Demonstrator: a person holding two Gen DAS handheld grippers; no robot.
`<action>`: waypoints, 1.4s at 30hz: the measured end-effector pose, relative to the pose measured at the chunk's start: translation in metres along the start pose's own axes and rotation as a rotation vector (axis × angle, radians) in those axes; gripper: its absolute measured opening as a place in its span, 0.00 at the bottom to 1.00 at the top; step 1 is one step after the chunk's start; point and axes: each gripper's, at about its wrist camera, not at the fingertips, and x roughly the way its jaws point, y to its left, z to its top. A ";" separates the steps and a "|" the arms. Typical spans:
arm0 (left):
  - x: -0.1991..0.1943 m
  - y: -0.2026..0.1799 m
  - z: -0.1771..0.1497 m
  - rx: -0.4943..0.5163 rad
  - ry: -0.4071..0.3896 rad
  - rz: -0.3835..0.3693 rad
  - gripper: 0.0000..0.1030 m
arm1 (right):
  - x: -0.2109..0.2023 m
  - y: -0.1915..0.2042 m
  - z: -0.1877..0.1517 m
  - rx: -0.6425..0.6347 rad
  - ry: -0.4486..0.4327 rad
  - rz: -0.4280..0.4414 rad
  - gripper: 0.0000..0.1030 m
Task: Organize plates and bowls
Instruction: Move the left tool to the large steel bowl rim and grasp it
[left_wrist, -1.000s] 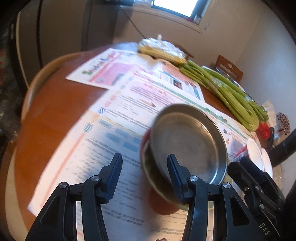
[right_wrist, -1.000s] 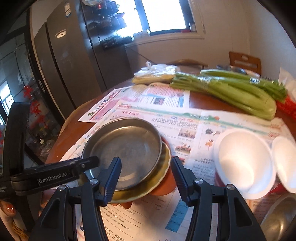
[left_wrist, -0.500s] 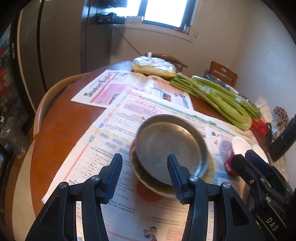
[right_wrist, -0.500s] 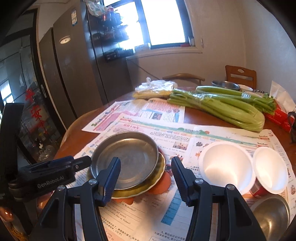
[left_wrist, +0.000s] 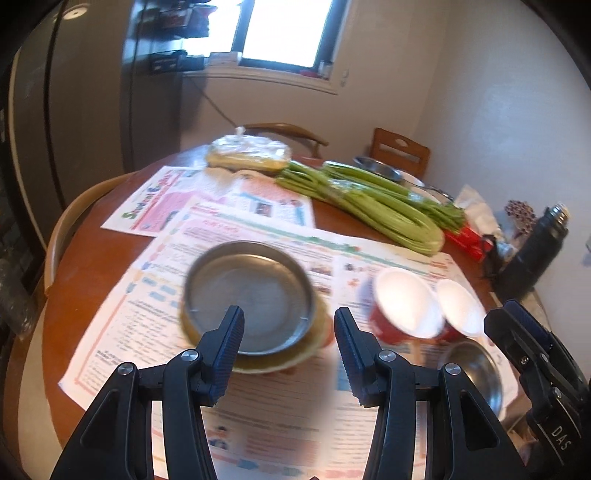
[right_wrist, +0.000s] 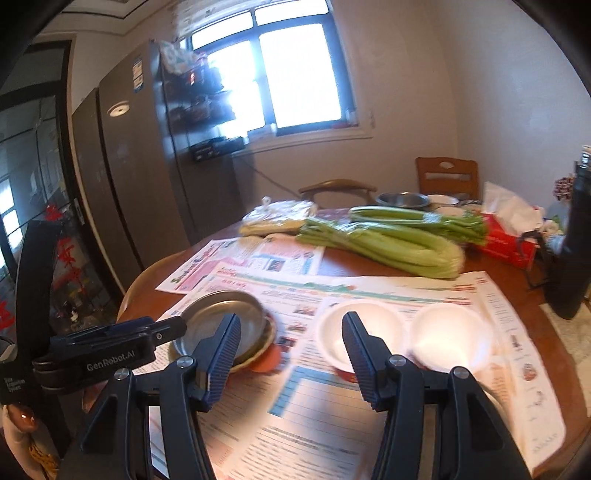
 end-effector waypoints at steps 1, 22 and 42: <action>-0.001 -0.005 0.000 0.008 0.001 -0.009 0.51 | -0.005 -0.006 0.000 0.006 -0.007 -0.005 0.55; 0.010 -0.139 -0.017 0.235 0.105 -0.164 0.51 | -0.072 -0.113 -0.033 0.077 0.084 -0.273 0.55; 0.063 -0.157 -0.050 0.270 0.244 -0.181 0.51 | -0.041 -0.155 -0.073 0.199 0.286 -0.273 0.55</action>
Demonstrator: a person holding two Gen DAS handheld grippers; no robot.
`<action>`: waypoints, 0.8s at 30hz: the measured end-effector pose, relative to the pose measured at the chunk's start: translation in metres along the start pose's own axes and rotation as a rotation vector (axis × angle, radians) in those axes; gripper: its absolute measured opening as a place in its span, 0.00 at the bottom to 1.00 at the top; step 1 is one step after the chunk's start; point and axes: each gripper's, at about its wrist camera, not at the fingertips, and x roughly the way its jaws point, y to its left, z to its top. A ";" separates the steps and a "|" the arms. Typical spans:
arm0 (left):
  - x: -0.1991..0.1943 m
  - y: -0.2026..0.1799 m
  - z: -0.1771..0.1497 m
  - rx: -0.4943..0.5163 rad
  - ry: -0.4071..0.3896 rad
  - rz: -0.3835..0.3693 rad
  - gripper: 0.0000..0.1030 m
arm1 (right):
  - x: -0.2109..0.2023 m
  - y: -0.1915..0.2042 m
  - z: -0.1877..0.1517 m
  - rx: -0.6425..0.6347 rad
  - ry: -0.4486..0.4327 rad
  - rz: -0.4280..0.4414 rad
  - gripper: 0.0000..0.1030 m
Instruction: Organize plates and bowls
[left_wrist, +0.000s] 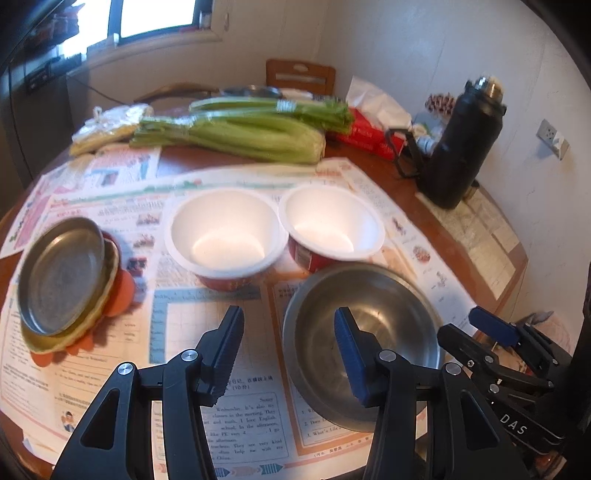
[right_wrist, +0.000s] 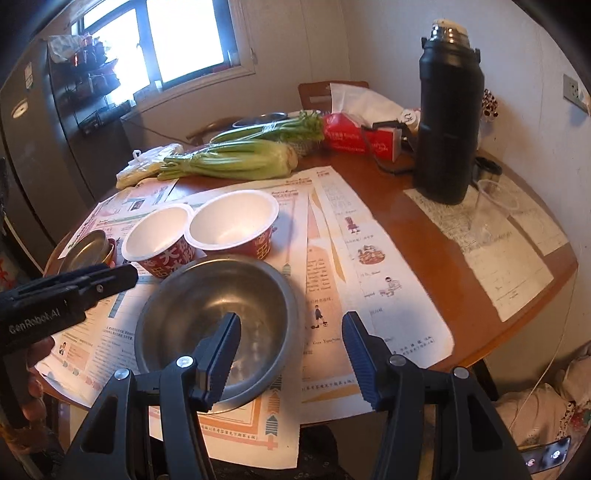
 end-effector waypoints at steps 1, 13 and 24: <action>0.005 0.000 -0.001 0.001 0.013 -0.004 0.51 | 0.004 0.000 -0.001 0.002 0.013 0.015 0.55; 0.049 -0.007 -0.011 0.009 0.111 -0.021 0.51 | 0.038 0.006 -0.010 -0.027 0.071 0.051 0.47; 0.065 -0.012 -0.012 0.011 0.135 -0.068 0.40 | 0.046 0.014 -0.015 -0.089 0.065 0.054 0.37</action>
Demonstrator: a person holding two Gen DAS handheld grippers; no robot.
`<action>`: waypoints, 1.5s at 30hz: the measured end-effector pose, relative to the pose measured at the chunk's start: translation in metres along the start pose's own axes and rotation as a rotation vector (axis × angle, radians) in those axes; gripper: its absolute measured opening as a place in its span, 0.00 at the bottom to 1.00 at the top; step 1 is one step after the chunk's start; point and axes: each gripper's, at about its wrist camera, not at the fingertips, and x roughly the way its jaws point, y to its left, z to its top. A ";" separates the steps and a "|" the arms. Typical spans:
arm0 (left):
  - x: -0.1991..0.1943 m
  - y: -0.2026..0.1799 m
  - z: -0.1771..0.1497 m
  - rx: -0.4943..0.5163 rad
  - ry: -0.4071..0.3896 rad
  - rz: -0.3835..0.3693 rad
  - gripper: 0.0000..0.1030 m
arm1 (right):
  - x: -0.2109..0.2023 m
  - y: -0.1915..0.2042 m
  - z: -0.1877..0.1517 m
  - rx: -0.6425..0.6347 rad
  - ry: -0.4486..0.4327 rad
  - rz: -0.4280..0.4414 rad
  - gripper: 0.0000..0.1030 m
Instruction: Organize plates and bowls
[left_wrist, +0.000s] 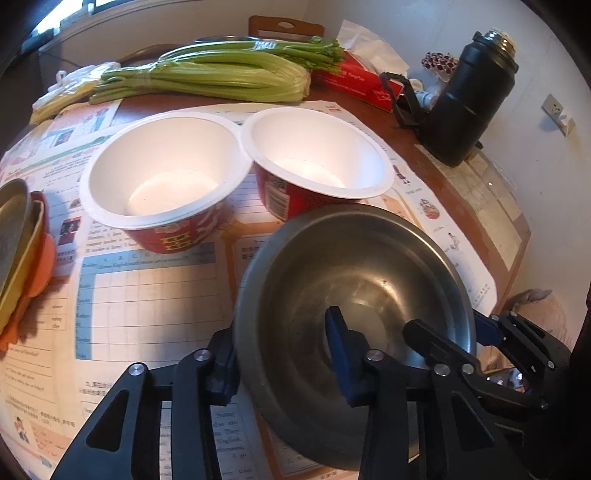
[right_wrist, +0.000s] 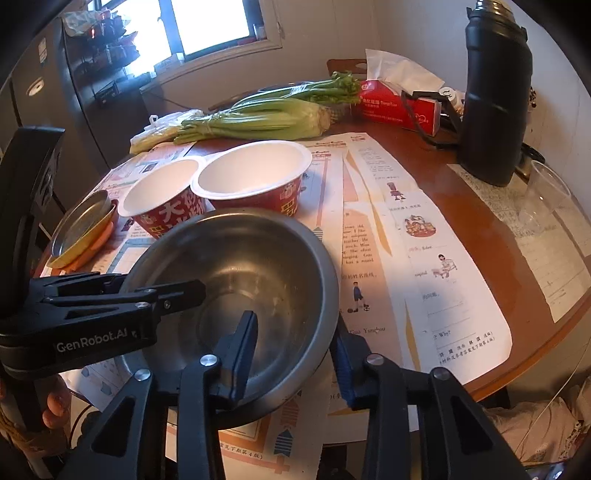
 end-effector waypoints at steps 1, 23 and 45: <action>0.000 -0.001 0.000 0.003 -0.001 0.004 0.40 | -0.001 0.001 0.000 -0.005 -0.004 -0.005 0.37; -0.086 0.011 -0.027 -0.008 -0.133 0.076 0.41 | -0.054 0.042 0.004 -0.100 -0.110 0.051 0.37; -0.091 0.079 -0.068 -0.134 -0.106 0.138 0.41 | -0.030 0.108 -0.015 -0.202 -0.064 0.168 0.38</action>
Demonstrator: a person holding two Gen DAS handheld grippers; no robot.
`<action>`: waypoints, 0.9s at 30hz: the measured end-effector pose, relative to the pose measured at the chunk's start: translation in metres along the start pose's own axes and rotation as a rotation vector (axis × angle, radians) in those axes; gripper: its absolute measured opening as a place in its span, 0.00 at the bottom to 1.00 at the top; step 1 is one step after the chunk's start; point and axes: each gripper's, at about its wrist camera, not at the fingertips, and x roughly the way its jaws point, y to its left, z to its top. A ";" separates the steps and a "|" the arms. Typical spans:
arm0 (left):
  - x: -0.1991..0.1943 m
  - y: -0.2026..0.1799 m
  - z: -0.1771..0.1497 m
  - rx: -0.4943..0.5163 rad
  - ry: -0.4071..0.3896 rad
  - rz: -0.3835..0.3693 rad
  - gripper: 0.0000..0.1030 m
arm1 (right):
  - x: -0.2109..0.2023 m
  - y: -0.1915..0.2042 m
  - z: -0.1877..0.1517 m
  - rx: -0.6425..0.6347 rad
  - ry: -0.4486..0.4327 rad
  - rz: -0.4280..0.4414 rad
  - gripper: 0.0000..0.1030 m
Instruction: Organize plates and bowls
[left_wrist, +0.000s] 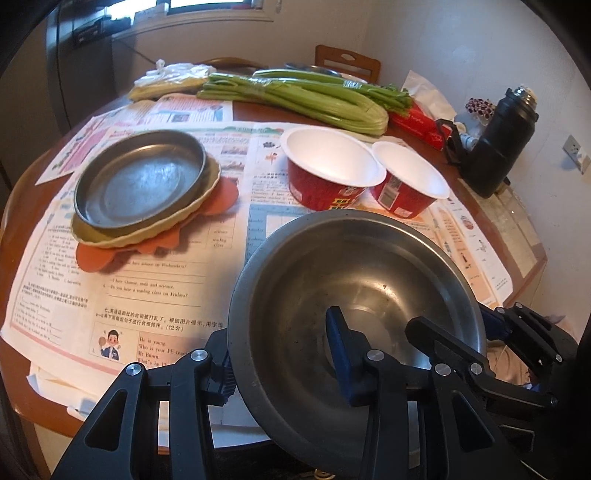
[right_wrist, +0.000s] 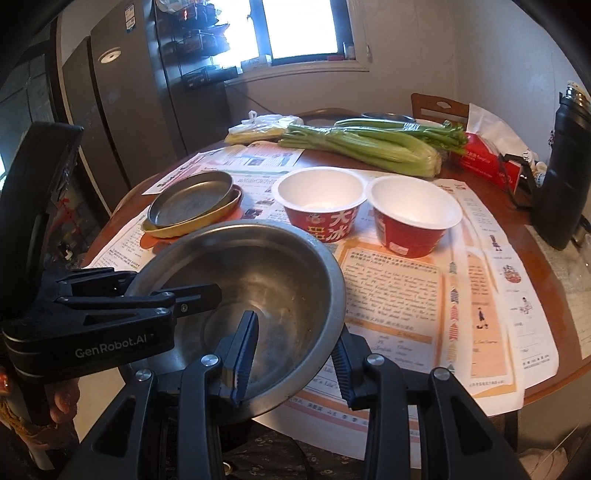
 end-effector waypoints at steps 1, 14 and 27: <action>0.002 -0.001 0.000 0.003 0.002 0.004 0.41 | 0.001 0.000 -0.001 -0.001 0.002 -0.001 0.38; 0.031 -0.014 0.009 0.034 0.018 0.031 0.41 | 0.017 -0.019 -0.002 0.038 0.029 -0.032 0.38; 0.041 -0.012 0.006 0.032 0.025 0.050 0.43 | 0.031 -0.023 -0.004 0.068 0.069 -0.010 0.38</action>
